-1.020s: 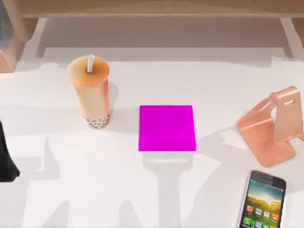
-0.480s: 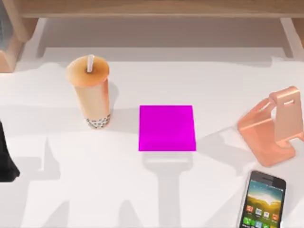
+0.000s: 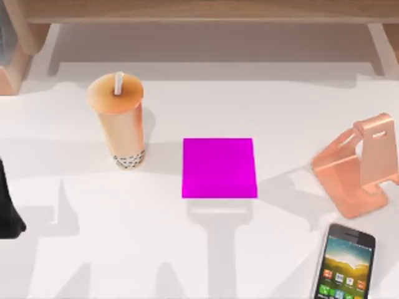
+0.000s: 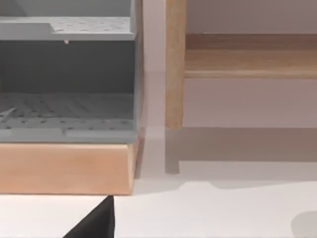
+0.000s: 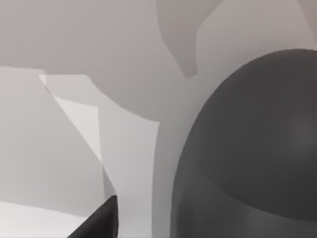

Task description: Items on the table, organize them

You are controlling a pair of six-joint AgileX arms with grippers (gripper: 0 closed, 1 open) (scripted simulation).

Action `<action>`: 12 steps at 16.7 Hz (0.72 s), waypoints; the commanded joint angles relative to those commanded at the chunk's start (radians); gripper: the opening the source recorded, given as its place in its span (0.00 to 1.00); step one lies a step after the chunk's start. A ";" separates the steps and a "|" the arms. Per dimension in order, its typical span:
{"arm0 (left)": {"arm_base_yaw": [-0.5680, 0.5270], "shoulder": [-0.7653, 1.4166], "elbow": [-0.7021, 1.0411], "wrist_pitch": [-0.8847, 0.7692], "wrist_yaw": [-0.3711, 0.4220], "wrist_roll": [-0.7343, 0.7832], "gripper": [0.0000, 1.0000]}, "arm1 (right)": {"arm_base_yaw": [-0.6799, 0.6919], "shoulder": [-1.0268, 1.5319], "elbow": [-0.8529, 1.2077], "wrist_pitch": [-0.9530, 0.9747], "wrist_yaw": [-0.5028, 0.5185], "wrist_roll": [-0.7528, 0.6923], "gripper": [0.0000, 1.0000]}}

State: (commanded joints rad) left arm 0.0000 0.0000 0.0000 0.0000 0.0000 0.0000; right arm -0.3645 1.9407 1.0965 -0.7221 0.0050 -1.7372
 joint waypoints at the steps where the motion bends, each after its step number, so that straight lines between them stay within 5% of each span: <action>1: 0.000 0.000 0.000 0.000 0.000 0.000 1.00 | 0.000 0.000 0.000 0.000 0.000 0.000 0.77; 11: 0.000 0.000 0.000 0.000 0.000 0.000 1.00 | 0.000 0.000 0.000 0.000 0.000 0.000 0.02; 12: 0.000 0.000 0.000 0.000 0.000 0.000 1.00 | 0.000 0.000 0.000 0.000 0.000 0.000 0.00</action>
State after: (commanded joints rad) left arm 0.0000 0.0000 0.0000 0.0000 0.0000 0.0000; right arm -0.3645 1.9407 1.0965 -0.7221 0.0050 -1.7372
